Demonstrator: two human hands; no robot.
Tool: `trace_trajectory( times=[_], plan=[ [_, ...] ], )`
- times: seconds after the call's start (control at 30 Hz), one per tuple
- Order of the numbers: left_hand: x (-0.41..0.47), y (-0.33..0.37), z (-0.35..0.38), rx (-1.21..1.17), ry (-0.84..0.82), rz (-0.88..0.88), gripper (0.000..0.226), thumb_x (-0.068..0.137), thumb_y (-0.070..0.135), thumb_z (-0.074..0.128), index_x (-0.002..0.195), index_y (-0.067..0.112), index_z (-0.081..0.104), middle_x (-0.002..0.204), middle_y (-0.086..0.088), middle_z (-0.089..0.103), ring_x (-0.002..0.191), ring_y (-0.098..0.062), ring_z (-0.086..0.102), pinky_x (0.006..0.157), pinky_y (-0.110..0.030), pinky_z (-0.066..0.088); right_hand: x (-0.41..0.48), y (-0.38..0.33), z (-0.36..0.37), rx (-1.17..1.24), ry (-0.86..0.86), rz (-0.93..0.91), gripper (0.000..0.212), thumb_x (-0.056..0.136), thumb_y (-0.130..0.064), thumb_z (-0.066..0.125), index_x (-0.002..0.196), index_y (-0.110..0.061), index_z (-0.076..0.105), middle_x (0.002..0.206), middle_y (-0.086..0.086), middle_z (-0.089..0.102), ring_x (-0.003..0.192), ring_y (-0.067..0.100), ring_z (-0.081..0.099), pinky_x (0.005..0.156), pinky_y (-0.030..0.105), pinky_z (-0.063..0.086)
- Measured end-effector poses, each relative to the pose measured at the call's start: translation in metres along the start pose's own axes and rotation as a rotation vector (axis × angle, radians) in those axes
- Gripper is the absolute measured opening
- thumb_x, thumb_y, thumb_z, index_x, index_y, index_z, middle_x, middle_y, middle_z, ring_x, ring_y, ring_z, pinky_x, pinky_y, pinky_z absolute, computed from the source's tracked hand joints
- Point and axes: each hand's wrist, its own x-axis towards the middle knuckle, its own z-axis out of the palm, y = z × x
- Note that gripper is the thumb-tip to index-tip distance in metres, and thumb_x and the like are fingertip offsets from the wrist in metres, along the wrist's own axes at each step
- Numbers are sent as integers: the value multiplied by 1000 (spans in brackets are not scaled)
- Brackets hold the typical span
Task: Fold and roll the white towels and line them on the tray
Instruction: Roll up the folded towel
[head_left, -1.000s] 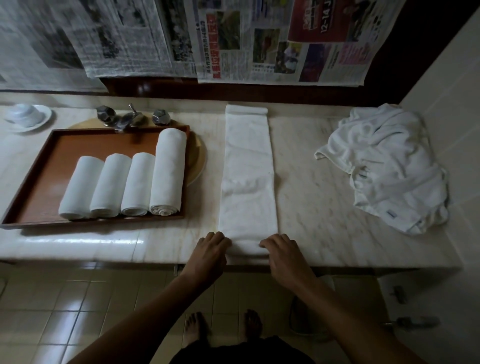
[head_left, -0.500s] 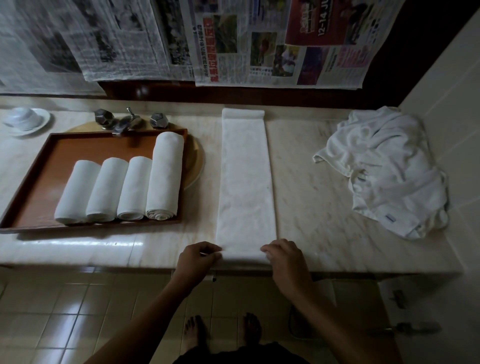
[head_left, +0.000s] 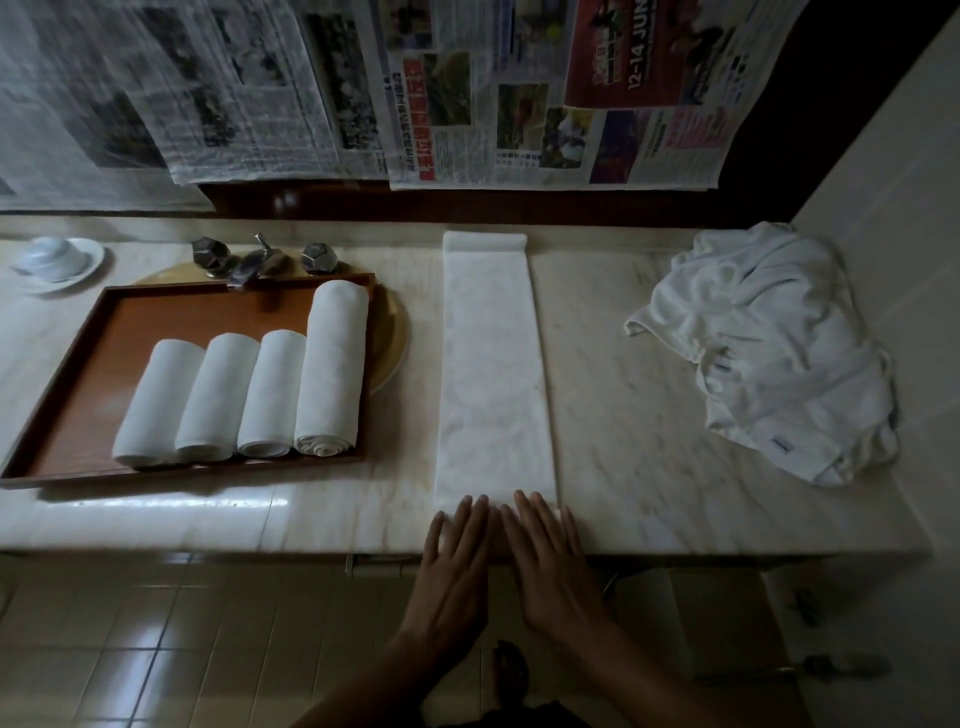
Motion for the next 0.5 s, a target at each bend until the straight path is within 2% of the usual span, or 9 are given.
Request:
trace_trajectory(
  times=[0.1, 0.17, 0.27, 0.37, 0.43, 0.5],
  plan=[
    [9, -14, 1, 11, -41, 21, 80, 80, 4, 45, 158, 5, 26, 164, -17, 30, 154, -33, 24, 120, -51, 17, 7, 7, 3, -43, -37, -3, 70, 92, -13, 36, 161, -15, 26, 169, 9, 18, 157, 31, 14, 122, 55, 14],
    [16, -26, -1, 56, -78, 34, 90, 73, -2, 53, 158, 6, 25, 164, -17, 31, 154, -33, 25, 120, -49, 18, 16, 10, -2, -70, -56, -3, 65, 93, -14, 33, 157, -13, 36, 165, 12, 31, 153, 33, 27, 119, 54, 19],
    [23, -44, -4, 96, -144, 97, 97, 62, -8, 55, 155, 6, 32, 157, -18, 42, 147, -33, 39, 119, -46, 26, 27, 9, -12, -95, -98, -15, 57, 92, -17, 33, 143, -9, 58, 146, 14, 57, 134, 33, 56, 113, 53, 38],
    [28, -53, -11, 81, -230, 131, 100, 57, -6, 74, 151, 8, 42, 149, -15, 53, 136, -30, 54, 117, -41, 39, 29, 16, -18, -110, -60, -52, 55, 86, -13, 37, 131, -8, 68, 130, 13, 67, 115, 30, 67, 96, 46, 57],
    [25, -58, -17, 65, -265, 130, 100, 54, 5, 88, 147, 11, 49, 142, -10, 59, 128, -25, 60, 109, -35, 42, 25, 23, -21, -87, -30, -61, 50, 85, -8, 44, 129, -9, 69, 126, 12, 67, 109, 29, 68, 87, 41, 61],
    [18, -64, -20, 29, -293, 147, 90, 66, 13, 87, 146, 14, 46, 142, -5, 55, 126, -20, 59, 107, -30, 47, 21, 29, -24, -37, -33, -80, 53, 81, 2, 63, 132, -10, 65, 126, 11, 64, 107, 28, 67, 81, 38, 62]
  ],
)
